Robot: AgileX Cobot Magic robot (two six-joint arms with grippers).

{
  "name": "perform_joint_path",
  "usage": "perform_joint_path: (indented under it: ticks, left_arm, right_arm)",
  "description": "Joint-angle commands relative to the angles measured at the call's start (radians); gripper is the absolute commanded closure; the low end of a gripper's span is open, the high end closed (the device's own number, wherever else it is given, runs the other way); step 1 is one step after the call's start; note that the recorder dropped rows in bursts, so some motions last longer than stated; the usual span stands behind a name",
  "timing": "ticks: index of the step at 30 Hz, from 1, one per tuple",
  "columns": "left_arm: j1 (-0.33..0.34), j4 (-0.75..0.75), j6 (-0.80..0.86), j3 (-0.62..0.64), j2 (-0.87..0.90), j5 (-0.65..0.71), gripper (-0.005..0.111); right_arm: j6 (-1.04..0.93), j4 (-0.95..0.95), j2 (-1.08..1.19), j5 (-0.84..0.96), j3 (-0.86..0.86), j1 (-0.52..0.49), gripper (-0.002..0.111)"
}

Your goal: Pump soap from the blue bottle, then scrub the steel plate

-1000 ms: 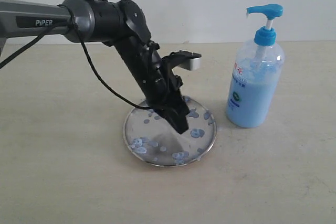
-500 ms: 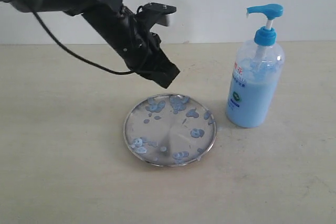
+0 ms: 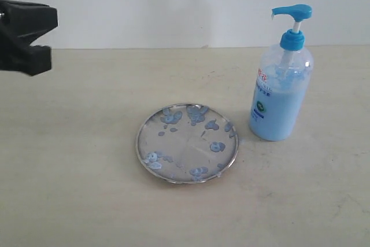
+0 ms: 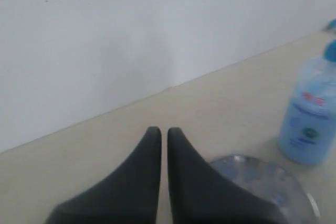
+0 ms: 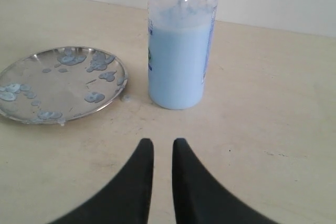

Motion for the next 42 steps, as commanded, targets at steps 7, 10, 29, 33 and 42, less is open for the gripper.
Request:
perform_joint_path:
  ticks: [7,10,29,33,42]
  left_arm:
    - [0.0,0.076,-0.043,0.298,-0.356,-0.161,0.102]
    - [0.014,-0.063,-0.047,0.469,-0.414,-0.384,0.102]
    - [0.574,0.12,-0.031,0.487,-0.749,0.095,0.102]
    - [0.583,0.439,-0.581,0.509,-0.744,0.157,0.102]
    - [0.575,1.045,-1.309,0.643,-0.97,0.378,0.102]
  right_arm:
    - [0.005,-0.002,-0.005,-0.001,-0.001,-0.006,0.104]
    - [0.005,0.002,-0.005,-0.001,-0.001,-0.006,0.104]
    - [0.005,0.001,-0.005,-0.001,-0.001,-0.006,0.104]
    - [0.005,0.001,-0.005,-0.001,-0.001,-0.006,0.104]
    - [0.005,0.001,-0.005,-0.001,-0.001,-0.006,0.104]
